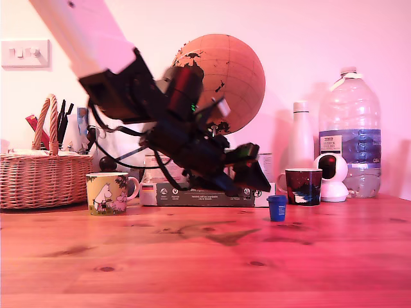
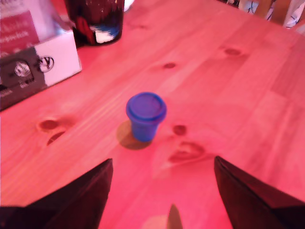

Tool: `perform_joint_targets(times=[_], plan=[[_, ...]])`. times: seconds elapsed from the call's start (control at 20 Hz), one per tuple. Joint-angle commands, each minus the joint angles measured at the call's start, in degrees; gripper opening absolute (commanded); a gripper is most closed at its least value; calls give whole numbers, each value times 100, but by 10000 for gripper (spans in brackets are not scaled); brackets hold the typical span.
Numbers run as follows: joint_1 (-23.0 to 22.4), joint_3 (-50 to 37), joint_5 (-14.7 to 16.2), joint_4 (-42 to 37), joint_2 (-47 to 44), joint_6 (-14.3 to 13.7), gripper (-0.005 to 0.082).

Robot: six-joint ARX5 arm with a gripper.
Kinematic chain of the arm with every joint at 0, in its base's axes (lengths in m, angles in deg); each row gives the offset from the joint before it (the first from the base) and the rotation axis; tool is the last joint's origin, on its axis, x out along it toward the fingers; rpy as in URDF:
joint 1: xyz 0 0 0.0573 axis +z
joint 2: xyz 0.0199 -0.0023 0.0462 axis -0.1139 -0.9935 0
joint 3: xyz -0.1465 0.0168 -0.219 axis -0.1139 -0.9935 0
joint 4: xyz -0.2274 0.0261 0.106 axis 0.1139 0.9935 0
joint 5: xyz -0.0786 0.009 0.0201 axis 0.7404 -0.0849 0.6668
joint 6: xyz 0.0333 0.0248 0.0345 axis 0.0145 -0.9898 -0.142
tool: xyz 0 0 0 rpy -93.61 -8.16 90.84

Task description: Pick up the coffee capsules on the table and drop them inside the coffee cup

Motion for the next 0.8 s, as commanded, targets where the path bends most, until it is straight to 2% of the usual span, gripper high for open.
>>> perform_joint_targets(times=[0.0, 0.5, 0.75], plan=[[-50, 177, 9, 83, -229, 59, 617], [-131, 1154, -7, 706, -745, 197, 602], [-236, 1399, -291, 944, -859, 295, 602]])
